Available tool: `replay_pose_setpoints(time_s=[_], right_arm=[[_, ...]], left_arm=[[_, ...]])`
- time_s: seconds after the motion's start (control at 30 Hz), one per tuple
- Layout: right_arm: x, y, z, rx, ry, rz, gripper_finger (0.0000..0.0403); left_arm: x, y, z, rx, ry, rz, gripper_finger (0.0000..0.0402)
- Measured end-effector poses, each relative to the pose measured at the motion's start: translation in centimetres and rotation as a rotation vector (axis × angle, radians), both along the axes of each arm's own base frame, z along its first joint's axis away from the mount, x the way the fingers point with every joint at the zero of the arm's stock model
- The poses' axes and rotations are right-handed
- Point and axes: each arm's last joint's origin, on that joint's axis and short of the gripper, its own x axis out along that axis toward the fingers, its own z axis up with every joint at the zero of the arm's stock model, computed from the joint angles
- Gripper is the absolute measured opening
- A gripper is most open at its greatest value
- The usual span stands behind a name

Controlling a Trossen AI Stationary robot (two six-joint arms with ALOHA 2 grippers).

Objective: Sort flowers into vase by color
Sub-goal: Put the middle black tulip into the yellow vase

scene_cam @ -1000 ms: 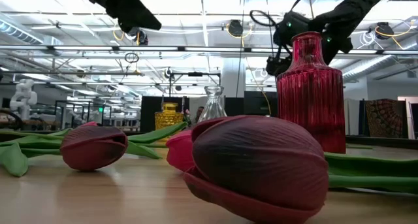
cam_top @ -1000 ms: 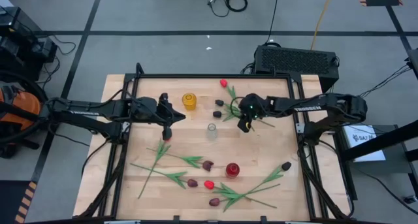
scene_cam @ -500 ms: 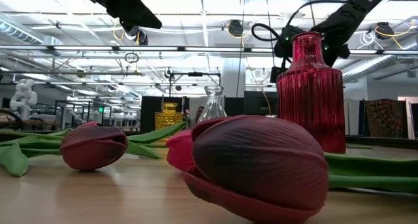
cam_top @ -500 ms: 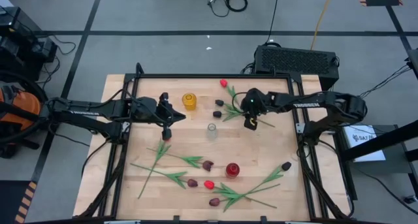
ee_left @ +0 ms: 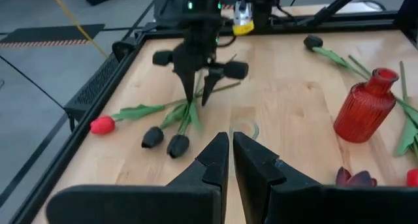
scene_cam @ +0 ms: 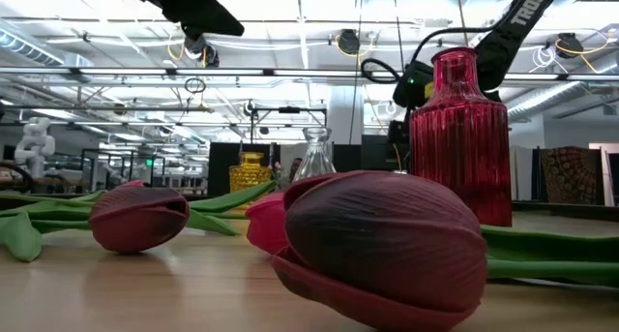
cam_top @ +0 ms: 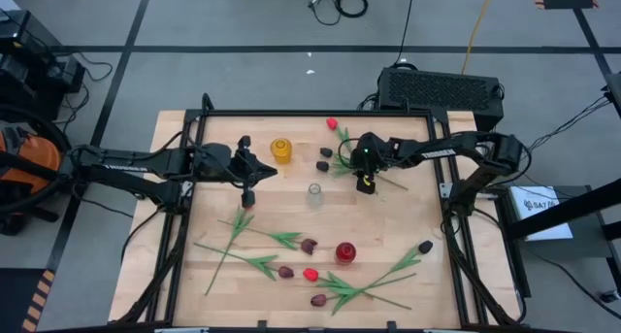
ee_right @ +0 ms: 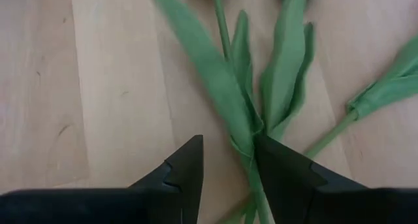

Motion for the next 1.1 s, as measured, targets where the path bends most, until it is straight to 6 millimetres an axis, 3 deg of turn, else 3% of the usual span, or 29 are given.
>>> replay_pose_setpoints(time_s=[0.23, 0.5, 0.67, 0.87, 1.1], right_arm=[[0.1, -0.1, -0.6, -0.002, 0.023, -0.008, 0.0125], [0.0, -0.1, -0.2, -0.005, 0.014, -0.044, 0.0014], [-0.1, 0.1, 0.4, 0.02, -0.018, -0.076, 0.0011], [-0.4, 1.0, 3.4, 0.027, -0.126, -0.094, 0.0003], [-1.9, 2.8, 9.1, 0.124, -0.389, -0.061, 0.0002]], left_arm=[[0.0, 0.0, 0.1, 0.007, -0.009, -0.003, 0.0032], [0.1, 0.0, 0.2, 0.006, -0.017, -0.003, 0.0032], [0.1, 0.0, 0.2, 0.006, -0.017, -0.003, 0.0032], [0.1, 0.0, 0.2, 0.006, -0.016, -0.003, 0.0032], [0.1, 0.0, 0.2, 0.005, -0.017, -0.002, 0.0032]])
